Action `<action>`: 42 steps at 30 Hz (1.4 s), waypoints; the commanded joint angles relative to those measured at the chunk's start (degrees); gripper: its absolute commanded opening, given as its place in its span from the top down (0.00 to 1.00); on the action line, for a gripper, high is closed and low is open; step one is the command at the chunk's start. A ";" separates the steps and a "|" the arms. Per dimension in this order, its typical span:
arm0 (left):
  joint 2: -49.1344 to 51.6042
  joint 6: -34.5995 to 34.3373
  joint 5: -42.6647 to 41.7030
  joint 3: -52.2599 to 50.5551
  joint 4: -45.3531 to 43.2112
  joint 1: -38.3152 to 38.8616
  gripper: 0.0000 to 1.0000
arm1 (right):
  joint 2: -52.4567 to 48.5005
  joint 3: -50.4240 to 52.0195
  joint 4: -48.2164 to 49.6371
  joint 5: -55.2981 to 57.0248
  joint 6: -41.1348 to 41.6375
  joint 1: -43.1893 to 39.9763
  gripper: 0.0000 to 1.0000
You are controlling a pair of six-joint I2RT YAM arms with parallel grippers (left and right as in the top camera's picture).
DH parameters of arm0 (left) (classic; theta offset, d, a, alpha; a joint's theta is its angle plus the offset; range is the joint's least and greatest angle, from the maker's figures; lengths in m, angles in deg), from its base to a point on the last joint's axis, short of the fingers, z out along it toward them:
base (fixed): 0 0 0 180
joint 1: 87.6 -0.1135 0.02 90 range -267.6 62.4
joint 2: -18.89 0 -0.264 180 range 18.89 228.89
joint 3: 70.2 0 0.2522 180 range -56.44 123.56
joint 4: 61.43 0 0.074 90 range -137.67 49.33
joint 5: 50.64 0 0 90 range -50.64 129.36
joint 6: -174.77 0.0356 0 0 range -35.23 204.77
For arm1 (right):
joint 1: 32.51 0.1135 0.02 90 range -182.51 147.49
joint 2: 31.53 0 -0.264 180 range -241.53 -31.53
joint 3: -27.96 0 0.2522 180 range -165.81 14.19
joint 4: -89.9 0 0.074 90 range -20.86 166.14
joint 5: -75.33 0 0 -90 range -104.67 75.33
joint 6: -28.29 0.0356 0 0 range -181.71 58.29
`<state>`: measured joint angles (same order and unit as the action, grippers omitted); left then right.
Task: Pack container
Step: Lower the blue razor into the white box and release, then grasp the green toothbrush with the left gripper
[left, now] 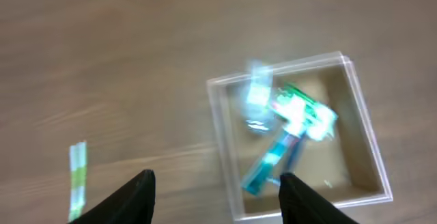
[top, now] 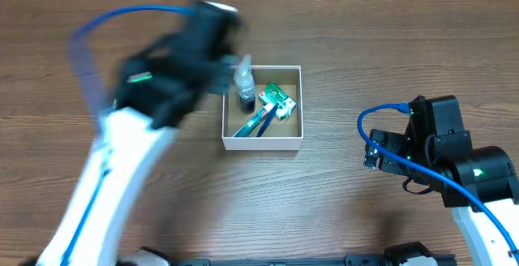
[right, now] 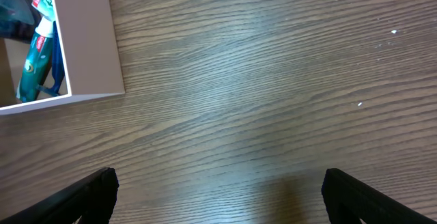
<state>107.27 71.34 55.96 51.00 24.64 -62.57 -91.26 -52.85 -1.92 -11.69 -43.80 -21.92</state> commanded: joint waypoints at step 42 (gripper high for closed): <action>26.29 7.04 -15.43 -34.97 -29.55 -48.22 0.94 | 0.52 1.38 0.79 0.35 -0.37 -0.07 0.02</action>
<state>132.65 77.83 42.04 17.10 -4.78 -110.74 -91.26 -51.78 -1.42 -11.66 -43.78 -21.92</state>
